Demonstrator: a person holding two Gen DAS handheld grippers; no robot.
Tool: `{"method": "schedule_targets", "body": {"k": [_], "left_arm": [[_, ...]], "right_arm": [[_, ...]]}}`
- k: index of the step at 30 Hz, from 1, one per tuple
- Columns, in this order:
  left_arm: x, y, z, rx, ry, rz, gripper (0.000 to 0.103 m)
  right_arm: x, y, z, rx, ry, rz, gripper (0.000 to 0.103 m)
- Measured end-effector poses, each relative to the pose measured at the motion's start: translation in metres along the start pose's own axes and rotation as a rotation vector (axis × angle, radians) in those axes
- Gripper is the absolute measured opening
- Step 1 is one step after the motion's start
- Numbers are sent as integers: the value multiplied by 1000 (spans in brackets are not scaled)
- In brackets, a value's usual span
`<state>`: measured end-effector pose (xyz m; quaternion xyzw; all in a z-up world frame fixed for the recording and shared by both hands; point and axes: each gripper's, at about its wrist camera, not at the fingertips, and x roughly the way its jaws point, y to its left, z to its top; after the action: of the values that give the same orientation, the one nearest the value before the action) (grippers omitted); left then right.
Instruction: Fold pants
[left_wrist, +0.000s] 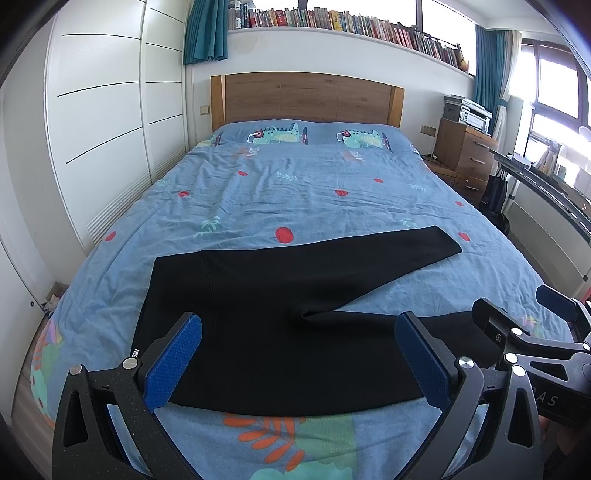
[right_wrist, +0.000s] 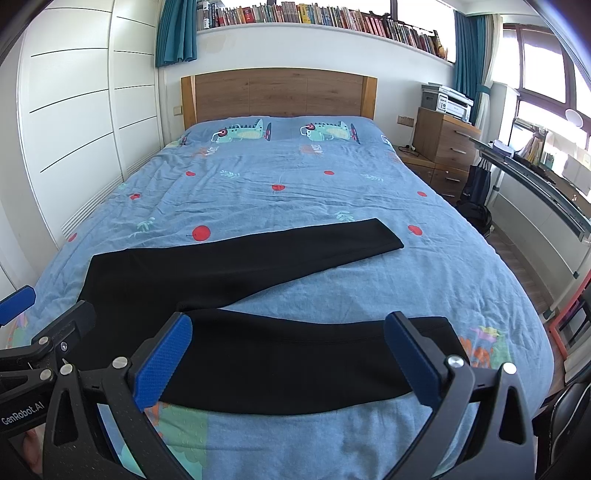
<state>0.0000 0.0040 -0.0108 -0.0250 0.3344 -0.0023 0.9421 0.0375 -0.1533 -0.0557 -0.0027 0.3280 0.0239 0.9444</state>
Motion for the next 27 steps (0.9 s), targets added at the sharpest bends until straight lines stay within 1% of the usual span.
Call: {"method": "schedule_targets", "body": {"k": [27], "left_arm": [[3, -1, -2, 0, 11, -3, 102]], "right_arm": [[1, 1, -1, -4, 5, -4, 103]]}}
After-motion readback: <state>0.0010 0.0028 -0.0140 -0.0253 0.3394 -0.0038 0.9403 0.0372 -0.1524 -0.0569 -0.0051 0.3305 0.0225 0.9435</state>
